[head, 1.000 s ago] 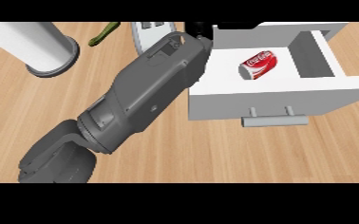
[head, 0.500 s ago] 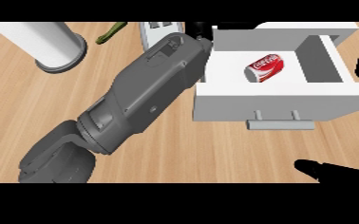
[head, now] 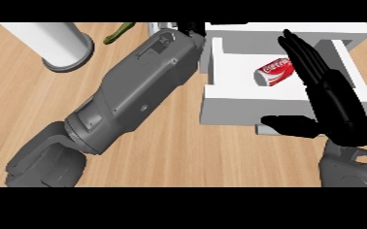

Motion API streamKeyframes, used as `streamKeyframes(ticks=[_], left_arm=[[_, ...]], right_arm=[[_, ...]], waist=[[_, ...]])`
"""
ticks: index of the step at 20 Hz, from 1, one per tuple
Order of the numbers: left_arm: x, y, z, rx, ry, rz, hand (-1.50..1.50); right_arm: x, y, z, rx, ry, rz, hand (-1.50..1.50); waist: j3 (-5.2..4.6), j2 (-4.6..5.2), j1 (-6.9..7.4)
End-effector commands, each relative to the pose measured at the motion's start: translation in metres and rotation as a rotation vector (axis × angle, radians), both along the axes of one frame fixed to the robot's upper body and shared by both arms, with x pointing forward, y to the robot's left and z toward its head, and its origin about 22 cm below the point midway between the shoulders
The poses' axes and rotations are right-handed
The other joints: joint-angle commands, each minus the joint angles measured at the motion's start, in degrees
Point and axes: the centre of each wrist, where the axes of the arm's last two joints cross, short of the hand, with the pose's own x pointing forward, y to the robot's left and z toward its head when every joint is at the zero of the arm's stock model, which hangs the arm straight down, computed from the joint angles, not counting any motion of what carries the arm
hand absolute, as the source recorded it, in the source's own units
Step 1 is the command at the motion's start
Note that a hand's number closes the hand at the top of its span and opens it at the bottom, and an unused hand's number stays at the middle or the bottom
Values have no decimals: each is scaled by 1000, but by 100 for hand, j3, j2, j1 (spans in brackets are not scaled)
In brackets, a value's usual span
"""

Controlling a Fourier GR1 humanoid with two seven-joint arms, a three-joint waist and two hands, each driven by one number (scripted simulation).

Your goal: Pick up the can, place it into the drawer and close the drawer

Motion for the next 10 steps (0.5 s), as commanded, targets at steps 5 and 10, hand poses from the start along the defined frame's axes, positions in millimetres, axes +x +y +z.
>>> streamKeyframes(ticks=[5,10], left_arm=[[1,24,3,23,-16,24,-150],[11,53,18,24,1,63,-150]], right_arm=[[63,10,-37,-256,36,-39,-150],[89,33,-57,-298,36,-69,-150]], waist=[[3,9,139],[4,6,2]])
